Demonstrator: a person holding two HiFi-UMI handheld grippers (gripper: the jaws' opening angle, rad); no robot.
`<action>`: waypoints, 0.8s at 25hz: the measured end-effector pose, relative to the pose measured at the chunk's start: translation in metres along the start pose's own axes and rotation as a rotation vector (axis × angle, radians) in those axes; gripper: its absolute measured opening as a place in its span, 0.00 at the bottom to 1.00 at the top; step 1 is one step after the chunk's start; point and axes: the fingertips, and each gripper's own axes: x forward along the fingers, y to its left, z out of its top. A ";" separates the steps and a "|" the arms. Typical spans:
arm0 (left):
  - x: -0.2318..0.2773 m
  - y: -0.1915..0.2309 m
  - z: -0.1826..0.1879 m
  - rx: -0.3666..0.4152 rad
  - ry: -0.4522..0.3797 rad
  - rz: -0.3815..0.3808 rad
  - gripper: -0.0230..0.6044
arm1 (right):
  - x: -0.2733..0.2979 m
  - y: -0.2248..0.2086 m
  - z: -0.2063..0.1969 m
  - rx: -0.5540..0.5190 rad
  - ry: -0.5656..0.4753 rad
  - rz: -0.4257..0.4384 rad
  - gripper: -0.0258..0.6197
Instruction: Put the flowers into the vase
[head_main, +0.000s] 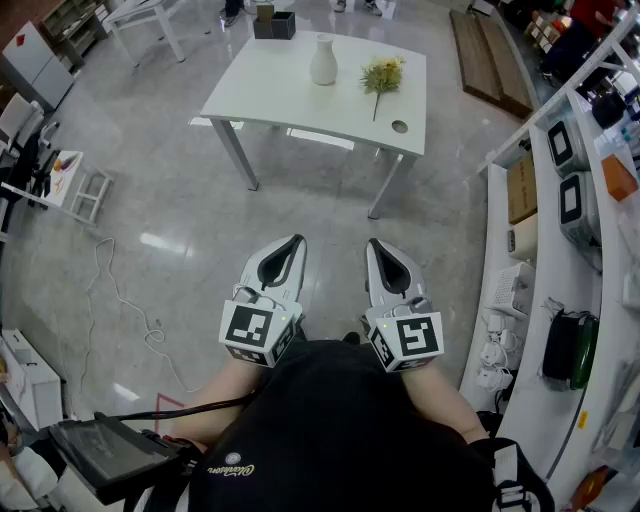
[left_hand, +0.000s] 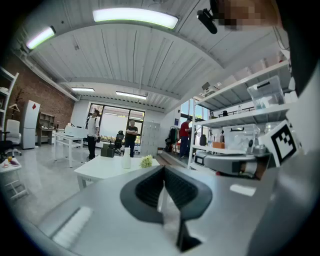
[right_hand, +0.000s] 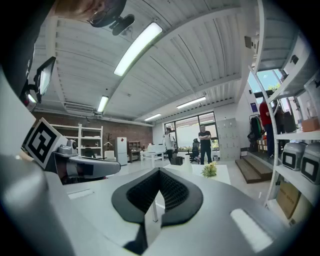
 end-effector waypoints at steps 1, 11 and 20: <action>0.000 0.000 0.000 -0.002 0.004 0.004 0.05 | 0.000 0.000 -0.001 -0.002 -0.001 0.000 0.04; -0.004 0.003 -0.001 0.002 -0.005 -0.009 0.05 | 0.002 0.007 -0.001 0.008 -0.003 0.009 0.04; -0.009 0.019 -0.003 -0.011 -0.005 -0.010 0.05 | 0.011 0.018 -0.002 0.024 0.001 0.009 0.04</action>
